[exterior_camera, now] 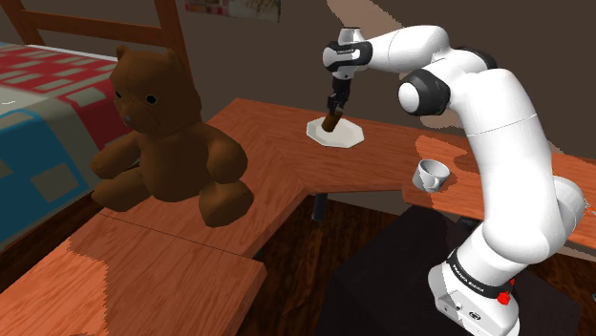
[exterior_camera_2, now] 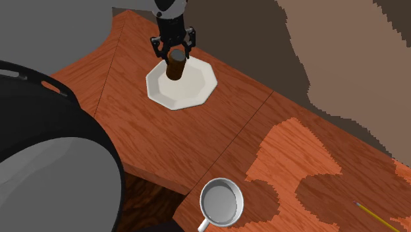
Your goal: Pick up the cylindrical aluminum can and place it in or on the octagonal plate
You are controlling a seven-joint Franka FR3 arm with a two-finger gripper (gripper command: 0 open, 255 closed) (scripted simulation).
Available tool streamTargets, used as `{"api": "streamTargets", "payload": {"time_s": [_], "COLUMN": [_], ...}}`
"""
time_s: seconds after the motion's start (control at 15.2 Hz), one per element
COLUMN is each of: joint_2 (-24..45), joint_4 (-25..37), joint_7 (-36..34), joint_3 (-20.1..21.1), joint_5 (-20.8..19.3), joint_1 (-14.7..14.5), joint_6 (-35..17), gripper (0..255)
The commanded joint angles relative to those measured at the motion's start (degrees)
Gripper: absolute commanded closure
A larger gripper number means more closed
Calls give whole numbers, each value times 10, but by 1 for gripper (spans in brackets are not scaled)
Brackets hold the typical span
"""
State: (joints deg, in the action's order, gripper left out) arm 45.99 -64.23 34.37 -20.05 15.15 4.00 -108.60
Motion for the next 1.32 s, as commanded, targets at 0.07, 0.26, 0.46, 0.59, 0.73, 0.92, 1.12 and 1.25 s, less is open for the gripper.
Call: {"api": "streamTargets", "payload": {"time_s": [0.07,0.26,0.46,0.59,0.73,0.92,1.12,1.25], "joint_2": [3,3,5,4,3,-8,-9,-9], "joint_4": [-6,-6,-4,-5,-6,33,46,47], "joint_7": [1,2,1,1,2,-3,-5,-5], "joint_3": [0,0,0,0,0,-3,-3,-3], "joint_5": [0,0,0,0,0,-4,-5,-5], "joint_1": [0,0,1,0,0,5,6,6], "joint_6": [-1,-1,0,0,-1,48,62,63], "gripper": [255,255,0,0,0,0,0,0]}}
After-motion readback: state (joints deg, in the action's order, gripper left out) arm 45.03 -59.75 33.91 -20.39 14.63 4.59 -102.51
